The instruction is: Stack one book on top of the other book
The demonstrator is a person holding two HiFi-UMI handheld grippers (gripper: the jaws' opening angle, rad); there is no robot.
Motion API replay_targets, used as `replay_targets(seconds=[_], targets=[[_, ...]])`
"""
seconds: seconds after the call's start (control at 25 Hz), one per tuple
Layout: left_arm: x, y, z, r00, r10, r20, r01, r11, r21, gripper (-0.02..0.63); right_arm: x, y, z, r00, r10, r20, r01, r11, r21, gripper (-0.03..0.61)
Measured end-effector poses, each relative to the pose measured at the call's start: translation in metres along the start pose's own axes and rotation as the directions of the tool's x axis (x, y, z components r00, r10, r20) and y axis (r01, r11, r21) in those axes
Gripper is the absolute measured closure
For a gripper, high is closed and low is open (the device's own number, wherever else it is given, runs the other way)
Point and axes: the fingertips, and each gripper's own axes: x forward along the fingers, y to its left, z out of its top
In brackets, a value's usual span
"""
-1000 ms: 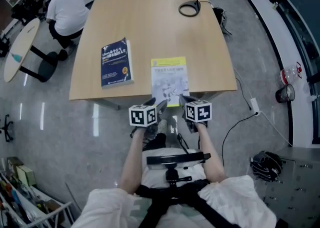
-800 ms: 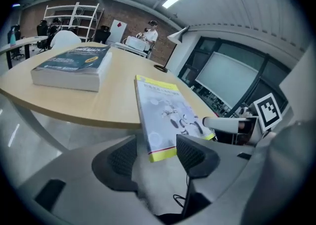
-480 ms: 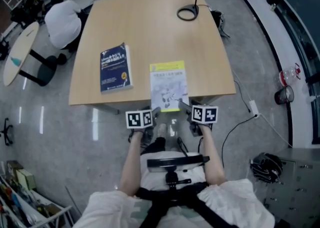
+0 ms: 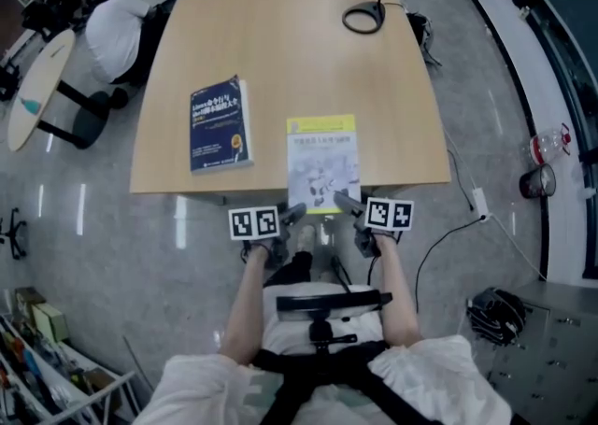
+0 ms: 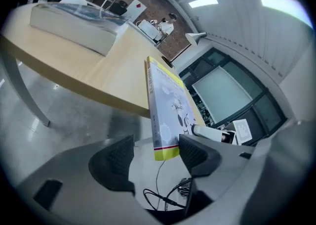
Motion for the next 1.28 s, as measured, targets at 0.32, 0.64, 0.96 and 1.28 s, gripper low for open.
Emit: replay_targets(seconds=[0.32,0.64,0.96,1.28], targets=[[0.018,-0.013,0.002,0.994,-0.096,-0.051,0.096,0.995,0.008,0.341,0.009,0.006,-0.004,0.997,0.073,-0.008,-0.072,0.996,0.058,0.239],[0.022,-0.019,0.004,0.995,-0.076,-0.071,0.080,0.995,0.055,0.342,0.026,0.028,-0.015,0.983,0.148,-0.109,-0.143,0.988,0.052,0.239],[0.016,-0.021,0.009,0.998,-0.014,-0.062,0.019,0.996,0.086,0.387,0.014,0.040,-0.005,0.992,0.102,-0.074,-0.104,0.994,-0.027,0.402],[0.004,-0.042,0.013,0.994,0.107,-0.001,-0.102,0.952,0.287,0.460,-0.001,0.051,-0.004,0.999,0.003,-0.039,-0.012,0.976,-0.218,0.451]])
